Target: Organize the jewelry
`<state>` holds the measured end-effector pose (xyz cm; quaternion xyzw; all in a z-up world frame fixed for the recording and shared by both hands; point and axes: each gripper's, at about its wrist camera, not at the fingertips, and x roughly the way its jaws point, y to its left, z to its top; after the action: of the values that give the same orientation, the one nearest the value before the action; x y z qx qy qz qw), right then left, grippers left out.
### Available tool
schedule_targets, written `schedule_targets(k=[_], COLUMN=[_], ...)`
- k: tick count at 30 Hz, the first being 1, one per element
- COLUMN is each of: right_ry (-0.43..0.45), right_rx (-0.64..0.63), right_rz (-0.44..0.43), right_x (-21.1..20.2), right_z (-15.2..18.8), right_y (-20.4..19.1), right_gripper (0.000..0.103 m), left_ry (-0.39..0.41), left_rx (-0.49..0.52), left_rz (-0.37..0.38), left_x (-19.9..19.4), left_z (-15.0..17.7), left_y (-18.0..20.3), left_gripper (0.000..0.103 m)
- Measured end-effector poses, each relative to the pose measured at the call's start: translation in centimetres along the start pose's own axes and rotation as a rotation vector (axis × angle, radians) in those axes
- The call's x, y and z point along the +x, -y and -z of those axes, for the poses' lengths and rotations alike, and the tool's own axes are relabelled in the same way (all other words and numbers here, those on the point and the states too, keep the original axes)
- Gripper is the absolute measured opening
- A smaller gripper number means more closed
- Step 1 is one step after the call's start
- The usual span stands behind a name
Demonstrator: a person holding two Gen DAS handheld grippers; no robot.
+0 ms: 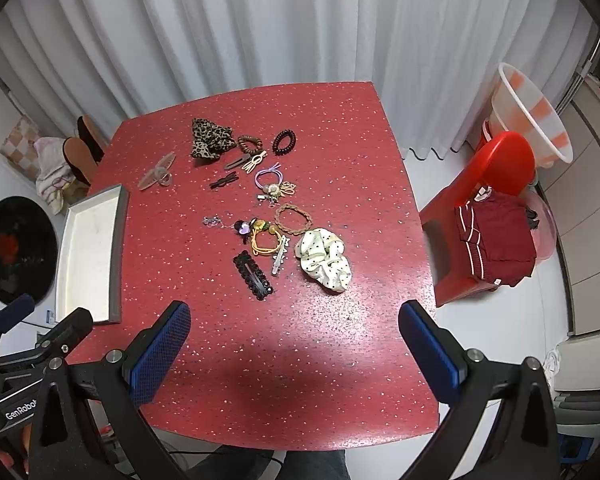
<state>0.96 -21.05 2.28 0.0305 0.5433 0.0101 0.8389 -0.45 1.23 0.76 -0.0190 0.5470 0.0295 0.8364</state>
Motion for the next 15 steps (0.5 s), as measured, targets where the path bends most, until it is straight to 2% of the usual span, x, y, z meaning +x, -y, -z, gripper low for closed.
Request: schedule_targets(k=[15], right_ry=[0.001], right_rx=[-0.004], right_rz=[-0.007], right_x=[0.08], right_z=[0.09], right_y=[-0.24], right_gripper=[0.103], left_ry=[-0.003], left_rx=[-0.003], left_rz=[0.000], left_x=[0.05], left_z=[0.13], left_y=[-0.21], left_gripper=[0.103])
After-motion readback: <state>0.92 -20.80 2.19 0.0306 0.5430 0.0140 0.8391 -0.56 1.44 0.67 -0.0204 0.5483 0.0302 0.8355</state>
